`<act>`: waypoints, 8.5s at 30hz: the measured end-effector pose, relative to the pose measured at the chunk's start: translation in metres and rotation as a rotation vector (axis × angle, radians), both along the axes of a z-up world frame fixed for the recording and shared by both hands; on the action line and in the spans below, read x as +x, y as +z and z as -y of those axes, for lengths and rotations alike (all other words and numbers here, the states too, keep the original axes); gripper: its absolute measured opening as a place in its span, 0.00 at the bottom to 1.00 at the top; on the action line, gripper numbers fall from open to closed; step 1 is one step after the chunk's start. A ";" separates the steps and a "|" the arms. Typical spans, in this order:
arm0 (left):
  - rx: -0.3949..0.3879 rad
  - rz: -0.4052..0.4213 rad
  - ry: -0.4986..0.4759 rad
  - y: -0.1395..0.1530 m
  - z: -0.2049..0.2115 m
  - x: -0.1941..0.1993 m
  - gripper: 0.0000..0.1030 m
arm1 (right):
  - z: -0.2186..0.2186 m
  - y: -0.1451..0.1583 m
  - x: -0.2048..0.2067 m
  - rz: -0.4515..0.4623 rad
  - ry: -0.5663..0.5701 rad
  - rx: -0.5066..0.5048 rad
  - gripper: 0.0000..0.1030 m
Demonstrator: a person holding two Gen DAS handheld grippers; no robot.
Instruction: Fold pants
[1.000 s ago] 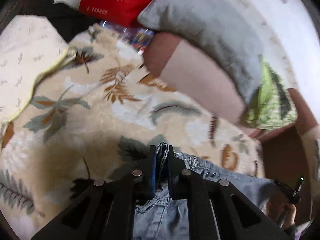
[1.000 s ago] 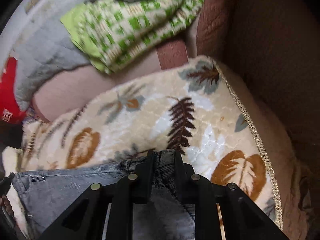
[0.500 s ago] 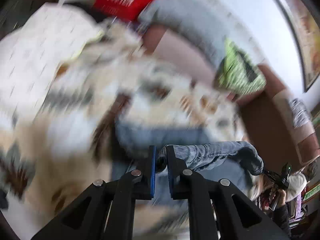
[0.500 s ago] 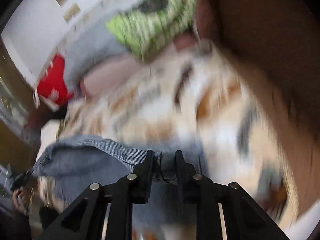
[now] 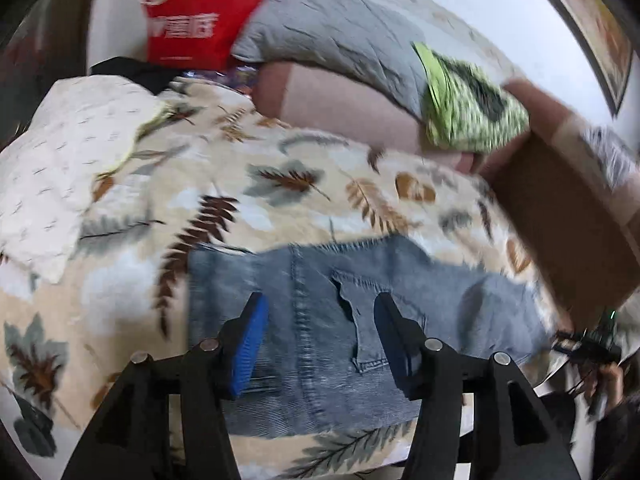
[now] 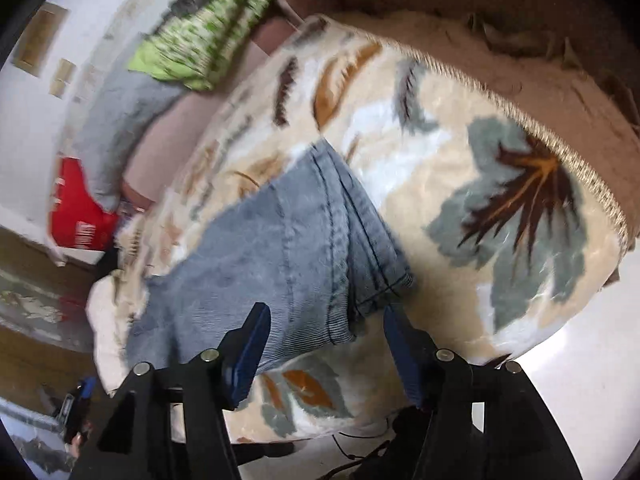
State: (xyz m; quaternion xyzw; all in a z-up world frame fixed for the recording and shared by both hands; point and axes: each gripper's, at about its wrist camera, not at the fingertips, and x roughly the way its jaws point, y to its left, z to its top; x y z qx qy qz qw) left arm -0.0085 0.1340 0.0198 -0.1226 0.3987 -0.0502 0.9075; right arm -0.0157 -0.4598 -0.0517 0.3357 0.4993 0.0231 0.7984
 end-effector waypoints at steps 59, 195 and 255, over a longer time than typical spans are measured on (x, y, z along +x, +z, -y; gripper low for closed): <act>0.213 -0.082 0.034 -0.099 0.020 0.032 0.77 | -0.425 -0.015 0.227 0.162 0.803 -0.574 0.23; 0.065 0.008 -0.049 -0.025 0.175 0.051 0.98 | -0.208 0.003 0.002 0.262 0.306 0.116 0.71; 0.237 -0.170 -0.026 -0.073 0.189 0.013 0.99 | -0.165 -0.032 0.040 0.133 0.354 0.309 0.70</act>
